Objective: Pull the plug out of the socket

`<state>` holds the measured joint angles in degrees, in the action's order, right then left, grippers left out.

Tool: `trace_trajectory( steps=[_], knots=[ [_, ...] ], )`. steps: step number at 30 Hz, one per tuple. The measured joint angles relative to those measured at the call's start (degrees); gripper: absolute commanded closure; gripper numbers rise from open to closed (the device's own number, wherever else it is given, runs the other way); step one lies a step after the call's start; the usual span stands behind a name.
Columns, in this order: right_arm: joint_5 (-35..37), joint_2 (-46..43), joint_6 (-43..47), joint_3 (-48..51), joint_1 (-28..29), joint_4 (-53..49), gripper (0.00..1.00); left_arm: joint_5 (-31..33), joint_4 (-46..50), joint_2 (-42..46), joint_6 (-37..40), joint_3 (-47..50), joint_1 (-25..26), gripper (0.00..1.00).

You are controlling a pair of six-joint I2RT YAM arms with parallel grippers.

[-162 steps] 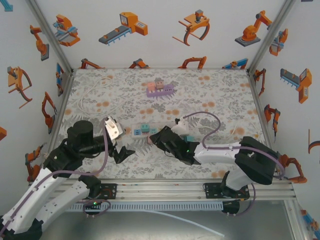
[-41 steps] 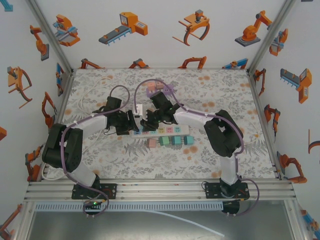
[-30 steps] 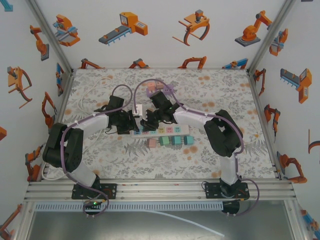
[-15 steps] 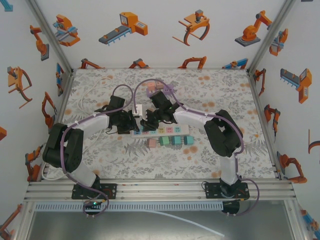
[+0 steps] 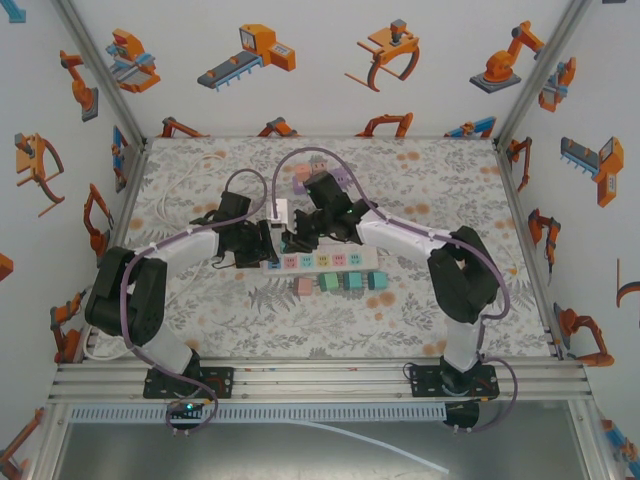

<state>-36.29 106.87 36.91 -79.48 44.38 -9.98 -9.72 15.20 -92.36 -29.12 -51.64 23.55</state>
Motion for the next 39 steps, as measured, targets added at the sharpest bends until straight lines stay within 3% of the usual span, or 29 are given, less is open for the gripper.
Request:
trace_trajectory(
  steps=[7,19,30,39],
  knots=[
    [2.6,-5.7,-9.4,1.9,-0.5,0.3,0.91,1.5,2.3,1.8,0.5,0.0,0.0,0.39],
    [15.4,-25.7,-42.3,11.6,-6.9,0.8,0.87,-1.4,2.7,14.9,3.1,-1.8,0.1,0.38],
    [16.6,-39.5,-67.6,25.6,-26.7,-1.2,0.85,-14.7,-4.6,35.1,11.2,3.3,4.3,0.33],
    [13.4,-46.2,-77.4,40.9,-40.9,-2.5,0.84,-23.2,-5.4,45.4,25.3,9.2,13.8,0.08]
  ],
)
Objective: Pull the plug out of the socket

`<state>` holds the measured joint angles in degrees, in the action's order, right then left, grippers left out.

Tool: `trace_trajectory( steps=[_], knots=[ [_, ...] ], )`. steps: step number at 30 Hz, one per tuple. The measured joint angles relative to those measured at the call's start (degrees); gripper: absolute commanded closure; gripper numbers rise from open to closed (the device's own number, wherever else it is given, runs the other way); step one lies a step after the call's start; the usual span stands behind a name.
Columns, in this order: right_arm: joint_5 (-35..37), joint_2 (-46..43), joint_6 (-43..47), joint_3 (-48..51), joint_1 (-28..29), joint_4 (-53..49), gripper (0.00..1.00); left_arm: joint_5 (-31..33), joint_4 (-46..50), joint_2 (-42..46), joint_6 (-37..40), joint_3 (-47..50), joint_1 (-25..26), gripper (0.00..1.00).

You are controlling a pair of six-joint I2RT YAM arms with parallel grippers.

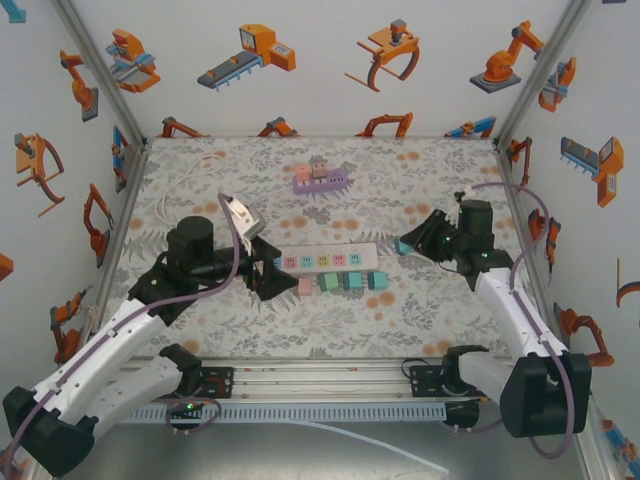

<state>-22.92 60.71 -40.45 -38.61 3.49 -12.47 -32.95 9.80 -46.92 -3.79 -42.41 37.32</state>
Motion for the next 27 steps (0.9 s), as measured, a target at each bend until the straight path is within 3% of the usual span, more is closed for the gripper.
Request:
trace_trajectory(
  steps=[2,10,17,27],
  knots=[
    [-0.2,-1.3,-0.7,3.5,-1.8,0.2,0.84,-0.9,0.2,1.3,3.3,0.9,1.7,0.0],
    [-2.4,-0.5,-3.7,15.0,-3.8,7.9,0.84,-2.8,2.6,0.9,10.3,1.0,3.9,0.03],
    [-6.1,6.0,-5.2,19.9,-3.8,20.1,0.82,-1.6,5.1,-1.0,12.1,1.0,4.7,0.03],
    [-6.9,7.9,-7.8,25.0,-3.8,32.3,0.79,0.0,5.2,-1.3,12.8,1.0,5.0,0.03]
  ],
)
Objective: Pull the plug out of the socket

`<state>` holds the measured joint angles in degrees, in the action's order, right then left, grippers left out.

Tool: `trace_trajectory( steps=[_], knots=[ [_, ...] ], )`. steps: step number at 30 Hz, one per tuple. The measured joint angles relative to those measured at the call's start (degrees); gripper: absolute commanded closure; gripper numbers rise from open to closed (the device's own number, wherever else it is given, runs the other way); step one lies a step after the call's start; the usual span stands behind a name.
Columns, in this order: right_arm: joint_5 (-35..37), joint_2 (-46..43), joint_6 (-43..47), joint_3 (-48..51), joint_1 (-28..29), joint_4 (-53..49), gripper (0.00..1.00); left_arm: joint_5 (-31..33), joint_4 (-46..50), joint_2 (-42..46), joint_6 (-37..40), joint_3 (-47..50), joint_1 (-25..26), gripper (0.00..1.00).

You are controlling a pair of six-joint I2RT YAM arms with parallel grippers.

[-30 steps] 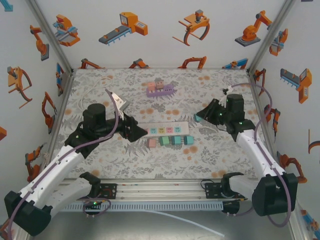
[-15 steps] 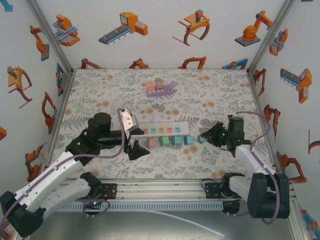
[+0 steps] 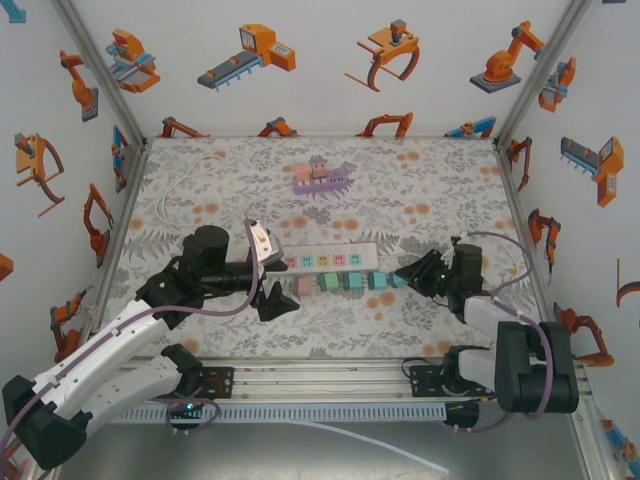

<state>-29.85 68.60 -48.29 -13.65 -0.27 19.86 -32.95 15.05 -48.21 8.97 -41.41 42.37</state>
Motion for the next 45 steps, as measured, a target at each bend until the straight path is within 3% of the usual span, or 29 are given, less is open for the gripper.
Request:
trace_trajectory(
  steps=[5,10,15,19,29,35,40,45],
  knots=[
    [-0.8,2.7,-1.4,0.2,1.2,4.0,0.78,0.7,0.0,-0.2,0.1,0.0,0.0,0.03],
    [-0.2,6.2,-4.1,0.2,6.6,9.1,0.75,1.3,0.0,-0.2,0.2,0.0,0.0,0.03],
    [1.1,9.4,-6.9,0.2,10.9,14.1,0.66,1.9,0.0,-0.2,0.2,0.0,0.0,0.03],
    [2.7,11.2,-8.8,0.7,12.0,17.0,0.56,2.2,0.0,-0.2,0.2,0.0,0.0,0.03],
    [4.8,10.5,-10.7,2.3,12.8,20.4,0.46,2.6,-0.1,-1.0,0.2,0.0,0.3,0.03],
    [7.1,6.6,-10.8,2.6,12.8,17.5,0.38,3.7,-0.1,-1.6,0.2,0.0,0.3,0.03],
    [9.9,0.3,-9.4,2.3,12.8,9.3,0.33,6.9,-0.1,-2.0,0.2,0.0,0.3,0.03],
    [13.6,-7.4,-6.7,0.7,12.8,-1.8,0.17,11.6,0.0,-2.6,-0.6,-0.3,0.3,0.03]
  ],
)
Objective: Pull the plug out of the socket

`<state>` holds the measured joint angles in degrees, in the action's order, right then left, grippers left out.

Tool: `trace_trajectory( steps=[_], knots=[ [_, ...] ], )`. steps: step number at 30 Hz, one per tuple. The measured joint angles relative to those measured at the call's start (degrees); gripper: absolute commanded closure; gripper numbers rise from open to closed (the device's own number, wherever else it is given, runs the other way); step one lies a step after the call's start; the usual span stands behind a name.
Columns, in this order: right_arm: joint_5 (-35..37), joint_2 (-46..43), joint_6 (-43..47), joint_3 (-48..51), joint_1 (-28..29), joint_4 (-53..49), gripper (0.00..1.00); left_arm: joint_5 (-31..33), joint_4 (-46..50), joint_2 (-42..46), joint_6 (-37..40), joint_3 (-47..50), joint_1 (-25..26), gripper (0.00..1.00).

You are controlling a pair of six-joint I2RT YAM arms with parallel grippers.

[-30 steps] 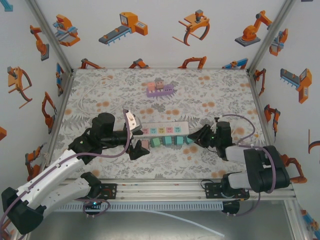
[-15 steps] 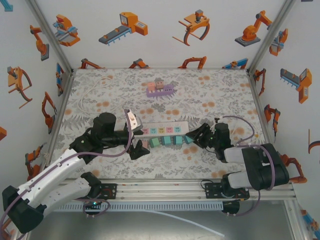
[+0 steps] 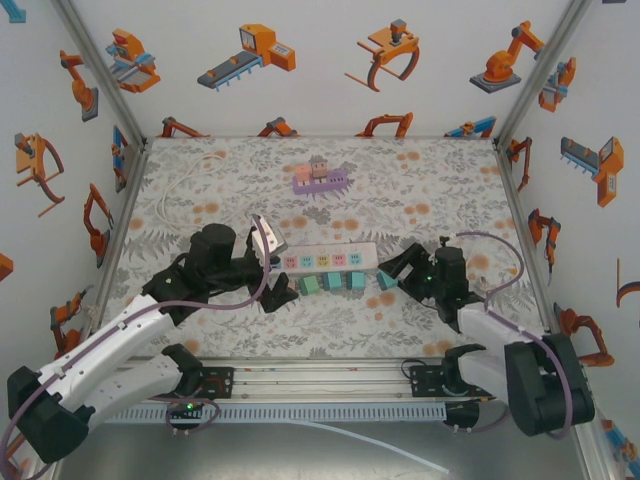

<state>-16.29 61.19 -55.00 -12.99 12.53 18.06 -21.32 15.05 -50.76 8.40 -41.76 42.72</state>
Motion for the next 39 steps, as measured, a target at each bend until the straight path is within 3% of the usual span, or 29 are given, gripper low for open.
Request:
trace_trajectory(
  steps=[8,12,15,20,24,29,34,39],
  knots=[
    [3.8,-9.6,7.8,-6.2,0.0,-14.1,0.19,12.0,0.2,-0.6,-4.8,-1.5,0.0,0.03],
    [4.8,-9.3,15.3,-13.9,1.0,-17.4,0.2,20.3,0.2,-3.8,-9.4,-6.2,-1.2,0.03],
    [5.5,-5.1,22.5,-22.1,3.3,-17.5,0.2,24.2,0.0,-8.2,-14.2,-10.8,-5.1,0.03],
    [3.9,11.2,32.2,-41.0,5.8,-17.2,0.21,26.1,-3.3,-19.0,-23.4,-17.1,-15.3,0.03],
    [2.2,28.9,33.4,-60.5,6.0,-20.8,0.26,25.5,-3.4,-31.3,-30.5,-25.3,-21.2,0.01],
    [0.5,50.4,30.8,-83.0,5.9,-25.7,0.27,21.6,-4.6,-47.3,-37.2,-36.8,-25.6,0.17],
    [-3.1,67.1,28.5,-97.4,5.3,-29.1,0.33,18.2,-4.9,-61.6,-39.1,-48.1,-26.9,0.37],
    [-5.4,78.5,27.0,-107.0,3.7,-32.6,0.42,15.4,-4.7,-72.7,-39.1,-58.0,-26.9,0.44]
  ],
)
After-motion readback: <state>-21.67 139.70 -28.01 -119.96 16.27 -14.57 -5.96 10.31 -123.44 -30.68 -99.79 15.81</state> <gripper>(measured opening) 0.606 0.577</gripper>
